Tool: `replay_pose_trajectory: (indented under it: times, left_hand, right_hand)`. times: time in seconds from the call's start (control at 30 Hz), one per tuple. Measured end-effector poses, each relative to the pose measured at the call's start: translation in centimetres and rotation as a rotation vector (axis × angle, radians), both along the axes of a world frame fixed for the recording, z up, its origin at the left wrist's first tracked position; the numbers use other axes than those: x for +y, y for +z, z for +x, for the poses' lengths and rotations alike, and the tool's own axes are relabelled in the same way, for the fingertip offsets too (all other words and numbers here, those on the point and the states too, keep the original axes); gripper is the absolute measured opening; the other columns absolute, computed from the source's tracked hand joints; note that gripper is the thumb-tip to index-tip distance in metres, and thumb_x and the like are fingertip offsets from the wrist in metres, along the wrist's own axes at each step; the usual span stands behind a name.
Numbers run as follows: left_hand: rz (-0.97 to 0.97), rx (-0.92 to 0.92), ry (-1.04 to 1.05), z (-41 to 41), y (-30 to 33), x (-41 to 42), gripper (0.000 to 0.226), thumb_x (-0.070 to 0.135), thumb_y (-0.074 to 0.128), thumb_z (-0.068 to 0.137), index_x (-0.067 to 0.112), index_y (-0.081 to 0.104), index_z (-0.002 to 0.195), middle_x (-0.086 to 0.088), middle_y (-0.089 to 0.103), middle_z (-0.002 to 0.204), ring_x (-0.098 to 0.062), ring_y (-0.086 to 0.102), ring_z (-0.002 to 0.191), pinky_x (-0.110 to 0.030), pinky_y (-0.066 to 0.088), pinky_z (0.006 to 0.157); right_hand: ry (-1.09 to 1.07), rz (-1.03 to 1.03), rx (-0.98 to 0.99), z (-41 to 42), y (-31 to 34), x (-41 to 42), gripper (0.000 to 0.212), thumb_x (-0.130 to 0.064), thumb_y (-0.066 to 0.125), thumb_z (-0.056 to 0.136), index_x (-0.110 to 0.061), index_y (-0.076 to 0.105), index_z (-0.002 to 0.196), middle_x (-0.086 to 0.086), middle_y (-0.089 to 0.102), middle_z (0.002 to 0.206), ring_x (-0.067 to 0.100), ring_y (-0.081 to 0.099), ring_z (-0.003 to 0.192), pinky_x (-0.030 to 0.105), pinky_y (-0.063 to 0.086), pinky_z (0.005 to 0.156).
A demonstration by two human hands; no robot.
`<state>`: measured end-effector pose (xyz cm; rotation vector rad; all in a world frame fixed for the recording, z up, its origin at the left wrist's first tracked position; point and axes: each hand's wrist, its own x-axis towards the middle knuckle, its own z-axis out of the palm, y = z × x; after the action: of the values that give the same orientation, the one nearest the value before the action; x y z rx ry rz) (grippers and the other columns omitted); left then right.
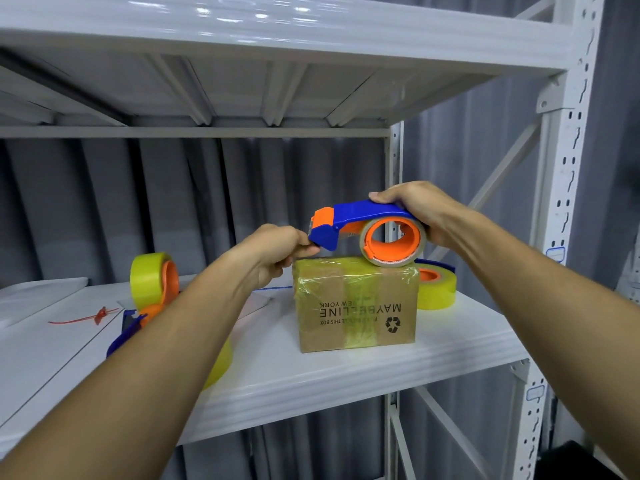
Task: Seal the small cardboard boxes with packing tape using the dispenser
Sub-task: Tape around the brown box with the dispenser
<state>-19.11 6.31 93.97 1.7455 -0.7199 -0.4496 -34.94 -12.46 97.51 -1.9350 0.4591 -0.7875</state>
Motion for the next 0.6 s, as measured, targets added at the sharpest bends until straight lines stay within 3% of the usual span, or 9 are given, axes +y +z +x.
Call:
replay_pose_trajectory:
  times: [0.17,0.4,0.6]
  left_hand:
    - [0.029,0.018,-0.033,0.3,-0.4,0.0,0.014,0.03,0.068,0.09,0.019,0.077,0.096,0.006,0.066,0.07,-0.008,0.032,0.056,-0.023,0.027,0.054]
    - [-0.018,0.048,-0.018,0.5,-1.0,-0.5,0.009,0.022,0.078,0.083,0.014,0.076,0.079,0.005,0.072,0.07,-0.008,0.03,0.056,-0.022,0.026,0.052]
    - [0.027,-0.007,-0.043,0.9,-0.9,-0.6,0.015,0.016,0.079,0.08,0.012,0.077,0.094,0.003,0.051,0.066,-0.012,0.028,0.06,-0.027,0.024,0.058]
  right_hand:
    - [0.012,0.004,-0.01,0.0,-0.1,-0.1,0.034,-0.044,0.071,0.087,-0.013,0.068,0.101,0.0,0.077,0.08,0.012,0.072,0.065,0.021,0.054,0.053]
    - [0.045,0.0,-0.003,0.0,0.0,0.0,0.032,-0.043,0.069,0.089,-0.012,0.067,0.1,-0.001,0.076,0.075,0.011,0.072,0.062,0.02,0.053,0.05]
    - [0.059,-0.01,-0.012,0.0,-0.1,-0.1,0.031,-0.042,0.069,0.09,-0.013,0.067,0.099,0.0,0.077,0.078,0.013,0.073,0.065,0.02,0.054,0.052]
